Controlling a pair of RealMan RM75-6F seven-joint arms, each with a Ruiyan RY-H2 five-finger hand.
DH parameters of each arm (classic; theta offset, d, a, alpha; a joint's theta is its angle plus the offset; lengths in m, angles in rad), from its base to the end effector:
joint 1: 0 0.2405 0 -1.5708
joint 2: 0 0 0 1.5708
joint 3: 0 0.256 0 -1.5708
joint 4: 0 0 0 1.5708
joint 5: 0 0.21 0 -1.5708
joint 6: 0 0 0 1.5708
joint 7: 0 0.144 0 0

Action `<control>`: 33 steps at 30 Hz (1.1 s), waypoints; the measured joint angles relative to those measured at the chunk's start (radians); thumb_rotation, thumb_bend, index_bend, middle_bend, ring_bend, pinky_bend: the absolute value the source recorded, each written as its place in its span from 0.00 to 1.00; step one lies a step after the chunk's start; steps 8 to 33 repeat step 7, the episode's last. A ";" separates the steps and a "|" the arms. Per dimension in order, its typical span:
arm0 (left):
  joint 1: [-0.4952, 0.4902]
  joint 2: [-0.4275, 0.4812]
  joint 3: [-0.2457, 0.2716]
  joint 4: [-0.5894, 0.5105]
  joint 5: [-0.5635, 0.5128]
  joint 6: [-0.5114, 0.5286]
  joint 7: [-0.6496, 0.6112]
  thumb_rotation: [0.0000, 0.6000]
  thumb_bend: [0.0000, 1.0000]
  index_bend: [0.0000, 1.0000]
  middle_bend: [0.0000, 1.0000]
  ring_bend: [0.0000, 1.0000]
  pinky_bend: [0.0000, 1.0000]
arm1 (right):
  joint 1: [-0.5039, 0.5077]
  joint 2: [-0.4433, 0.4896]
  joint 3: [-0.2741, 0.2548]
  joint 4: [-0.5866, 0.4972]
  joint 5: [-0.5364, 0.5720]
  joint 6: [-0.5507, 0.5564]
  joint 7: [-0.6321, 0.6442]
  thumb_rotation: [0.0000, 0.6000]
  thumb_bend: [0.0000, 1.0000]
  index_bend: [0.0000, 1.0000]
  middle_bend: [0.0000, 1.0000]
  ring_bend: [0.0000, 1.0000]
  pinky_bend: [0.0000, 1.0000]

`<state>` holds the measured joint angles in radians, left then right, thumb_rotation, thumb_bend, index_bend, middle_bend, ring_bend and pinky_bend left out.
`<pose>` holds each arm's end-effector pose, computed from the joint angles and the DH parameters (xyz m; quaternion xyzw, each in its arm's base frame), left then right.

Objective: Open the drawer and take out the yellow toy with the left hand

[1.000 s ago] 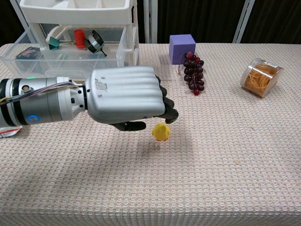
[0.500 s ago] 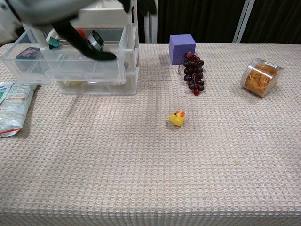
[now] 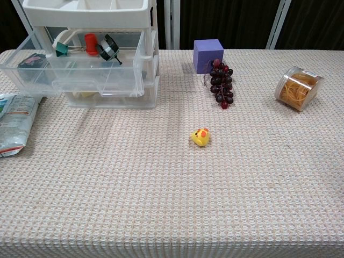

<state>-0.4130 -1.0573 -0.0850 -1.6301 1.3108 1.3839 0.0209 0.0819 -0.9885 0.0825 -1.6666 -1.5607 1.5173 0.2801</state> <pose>-0.2609 0.2852 0.1803 -0.6174 -0.3339 -0.4236 0.5726 -0.2957 -0.1860 0.2000 0.5614 -0.4143 0.4772 0.5343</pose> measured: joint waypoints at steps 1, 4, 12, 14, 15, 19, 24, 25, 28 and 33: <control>0.030 0.008 0.014 0.001 -0.005 0.012 -0.016 1.00 0.14 0.23 0.27 0.34 0.30 | 0.001 -0.003 0.000 0.003 0.000 -0.001 0.001 1.00 0.29 0.00 0.03 0.00 0.00; 0.091 0.012 0.044 -0.001 0.002 0.057 -0.029 1.00 0.14 0.23 0.27 0.34 0.30 | 0.007 -0.010 -0.002 0.006 -0.005 -0.008 -0.001 1.00 0.29 0.00 0.03 0.00 0.00; 0.139 0.003 0.066 -0.011 0.025 0.109 -0.015 1.00 0.14 0.23 0.27 0.34 0.30 | 0.013 -0.014 -0.006 0.005 -0.013 -0.015 -0.009 1.00 0.29 0.00 0.03 0.00 0.00; 0.139 0.003 0.066 -0.011 0.025 0.109 -0.015 1.00 0.14 0.23 0.27 0.34 0.30 | 0.013 -0.014 -0.006 0.005 -0.013 -0.015 -0.009 1.00 0.29 0.00 0.03 0.00 0.00; 0.139 0.003 0.066 -0.011 0.025 0.109 -0.015 1.00 0.14 0.23 0.27 0.34 0.30 | 0.013 -0.014 -0.006 0.005 -0.013 -0.015 -0.009 1.00 0.29 0.00 0.03 0.00 0.00; 0.139 0.003 0.066 -0.011 0.025 0.109 -0.015 1.00 0.14 0.23 0.27 0.34 0.30 | 0.013 -0.014 -0.006 0.005 -0.013 -0.015 -0.009 1.00 0.29 0.00 0.03 0.00 0.00; 0.139 0.003 0.066 -0.011 0.025 0.109 -0.015 1.00 0.14 0.23 0.27 0.34 0.30 | 0.013 -0.014 -0.006 0.005 -0.013 -0.015 -0.009 1.00 0.29 0.00 0.03 0.00 0.00; 0.139 0.003 0.066 -0.011 0.025 0.109 -0.015 1.00 0.14 0.23 0.27 0.34 0.30 | 0.013 -0.014 -0.006 0.005 -0.013 -0.015 -0.009 1.00 0.29 0.00 0.03 0.00 0.00; 0.139 0.003 0.066 -0.011 0.025 0.109 -0.015 1.00 0.14 0.23 0.27 0.34 0.30 | 0.013 -0.014 -0.006 0.005 -0.013 -0.015 -0.009 1.00 0.29 0.00 0.03 0.00 0.00; 0.139 0.003 0.066 -0.011 0.025 0.109 -0.015 1.00 0.14 0.23 0.27 0.34 0.30 | 0.013 -0.014 -0.006 0.005 -0.013 -0.015 -0.009 1.00 0.29 0.00 0.03 0.00 0.00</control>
